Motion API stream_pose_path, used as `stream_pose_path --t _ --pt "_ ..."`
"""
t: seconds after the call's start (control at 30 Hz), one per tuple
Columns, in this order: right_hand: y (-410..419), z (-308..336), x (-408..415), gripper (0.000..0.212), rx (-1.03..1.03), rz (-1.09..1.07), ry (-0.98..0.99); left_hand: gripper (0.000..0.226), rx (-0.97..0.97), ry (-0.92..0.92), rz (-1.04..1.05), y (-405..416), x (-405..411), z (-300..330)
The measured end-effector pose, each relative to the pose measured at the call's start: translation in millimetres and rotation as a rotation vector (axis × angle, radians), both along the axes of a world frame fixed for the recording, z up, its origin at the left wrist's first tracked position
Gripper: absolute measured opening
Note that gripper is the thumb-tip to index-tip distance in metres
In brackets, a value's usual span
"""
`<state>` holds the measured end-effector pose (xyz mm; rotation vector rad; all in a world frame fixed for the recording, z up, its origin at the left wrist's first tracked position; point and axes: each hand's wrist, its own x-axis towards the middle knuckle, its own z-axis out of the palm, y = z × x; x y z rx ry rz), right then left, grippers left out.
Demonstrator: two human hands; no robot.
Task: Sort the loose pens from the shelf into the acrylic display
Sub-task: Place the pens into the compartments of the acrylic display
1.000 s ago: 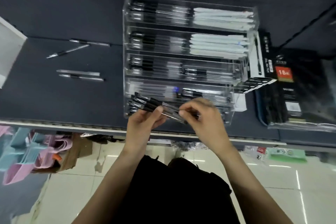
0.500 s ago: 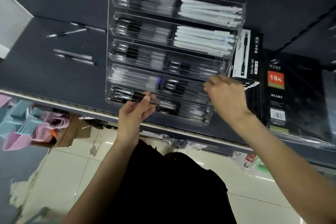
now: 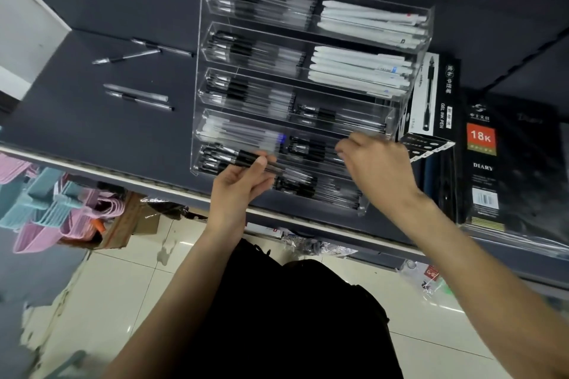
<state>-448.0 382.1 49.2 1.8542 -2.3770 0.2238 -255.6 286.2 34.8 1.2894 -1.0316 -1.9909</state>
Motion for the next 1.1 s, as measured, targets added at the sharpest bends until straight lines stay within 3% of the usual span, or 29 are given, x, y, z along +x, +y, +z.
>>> stream_pose_path --t 0.03,0.1,0.17,0.27,0.37,0.5,0.6,0.77,1.1 --pt "1 6 7 0.007 -0.069 0.013 -0.204 0.023 -0.014 -0.009 -0.016 1 -1 0" --pt "-2 21 25 0.013 -0.119 0.01 -0.618 0.021 -0.057 -0.009 -0.069 5 -4 2" --pt "-6 23 40 0.018 -0.075 -0.014 -0.759 0.018 -0.09 0.006 -0.115 9 -7 5" --pt "-8 17 44 0.019 -0.048 -0.041 -0.803 0.018 -0.115 0.034 -0.144 11 -10 10" --pt "-5 16 37 0.012 -0.06 -0.034 -0.731 0.019 -0.125 0.046 -0.162 12 -12 11" --pt "2 7 11 0.006 -0.109 -0.082 -0.213 0.015 -0.097 0.038 -0.131 8 -12 8" --pt "1 -7 0 0.016 -0.016 -0.137 -0.004 0.011 -0.084 0.034 -0.088 1 -6 6" --pt "-11 -20 7 0.033 0.102 -0.136 0.113 0.009 -0.066 0.058 -0.022 -6 4 4" --pt "-11 -22 12 0.018 0.031 -0.232 0.065 0.033 -0.143 -0.02 -0.002 -6 7 3"
